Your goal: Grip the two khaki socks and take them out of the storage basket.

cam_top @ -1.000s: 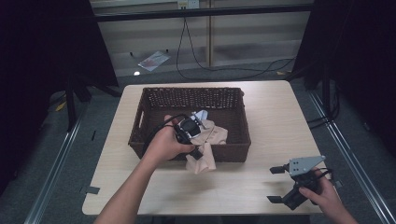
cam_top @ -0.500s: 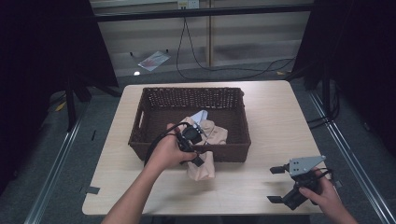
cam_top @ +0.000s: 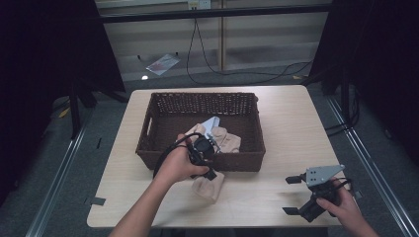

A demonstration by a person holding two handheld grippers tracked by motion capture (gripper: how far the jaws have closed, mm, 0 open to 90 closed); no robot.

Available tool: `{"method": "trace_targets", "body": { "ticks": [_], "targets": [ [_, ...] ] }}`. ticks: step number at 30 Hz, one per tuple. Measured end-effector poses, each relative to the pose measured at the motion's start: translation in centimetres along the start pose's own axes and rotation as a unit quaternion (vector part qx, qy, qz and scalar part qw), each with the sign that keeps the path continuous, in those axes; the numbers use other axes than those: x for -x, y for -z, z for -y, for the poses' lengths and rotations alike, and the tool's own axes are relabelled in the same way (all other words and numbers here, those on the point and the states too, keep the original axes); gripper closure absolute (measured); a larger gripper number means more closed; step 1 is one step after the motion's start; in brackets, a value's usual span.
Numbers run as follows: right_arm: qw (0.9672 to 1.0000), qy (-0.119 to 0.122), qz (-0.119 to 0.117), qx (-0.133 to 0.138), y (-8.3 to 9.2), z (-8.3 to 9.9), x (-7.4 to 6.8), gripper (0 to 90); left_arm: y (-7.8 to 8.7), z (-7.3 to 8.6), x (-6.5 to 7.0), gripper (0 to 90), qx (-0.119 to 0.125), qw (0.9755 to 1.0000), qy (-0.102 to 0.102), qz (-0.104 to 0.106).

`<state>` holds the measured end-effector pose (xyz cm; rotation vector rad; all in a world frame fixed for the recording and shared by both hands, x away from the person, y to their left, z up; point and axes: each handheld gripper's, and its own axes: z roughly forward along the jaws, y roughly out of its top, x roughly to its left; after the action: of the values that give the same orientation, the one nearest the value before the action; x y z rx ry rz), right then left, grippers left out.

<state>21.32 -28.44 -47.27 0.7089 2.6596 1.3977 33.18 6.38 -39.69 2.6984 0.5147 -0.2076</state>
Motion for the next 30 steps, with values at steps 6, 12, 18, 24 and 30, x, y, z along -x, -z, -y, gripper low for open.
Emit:
{"method": "trace_targets", "body": {
  "ticks": [6, 12, 18, 24, 30],
  "targets": [
    [1.0, 0.002, 0.0, -0.002, 0.0, 0.0, 0.0, 1.4, 1.8, -0.6, 0.3, 49.5, 0.014, 0.9999, -0.001, -0.008],
    [1.0, 0.002, 0.0, -0.001, 0.0, 0.0, 0.0, 1.4, 3.8, -1.3, -0.1, 33.7, 0.019, 0.9996, 0.01, -0.018],
    [1.0, 0.0, 0.0, -0.001, 0.0, 0.0, 0.0, 1.5, 5.2, -2.0, -0.8, 22.8, 0.011, 0.9993, 0.02, -0.029],
    [1.0, 0.001, 0.0, 0.0, 0.0, 0.0, 0.0, 1.4, 5.8, -2.2, -2.0, 15.2, 0.012, 0.9987, 0.032, -0.037],
    [1.0, 0.0, 0.002, -0.001, 0.0, 0.0, 0.0, 1.4, 6.3, -2.3, -3.5, 11.1, 0.017, 0.9975, 0.049, -0.049]
  ]
}}
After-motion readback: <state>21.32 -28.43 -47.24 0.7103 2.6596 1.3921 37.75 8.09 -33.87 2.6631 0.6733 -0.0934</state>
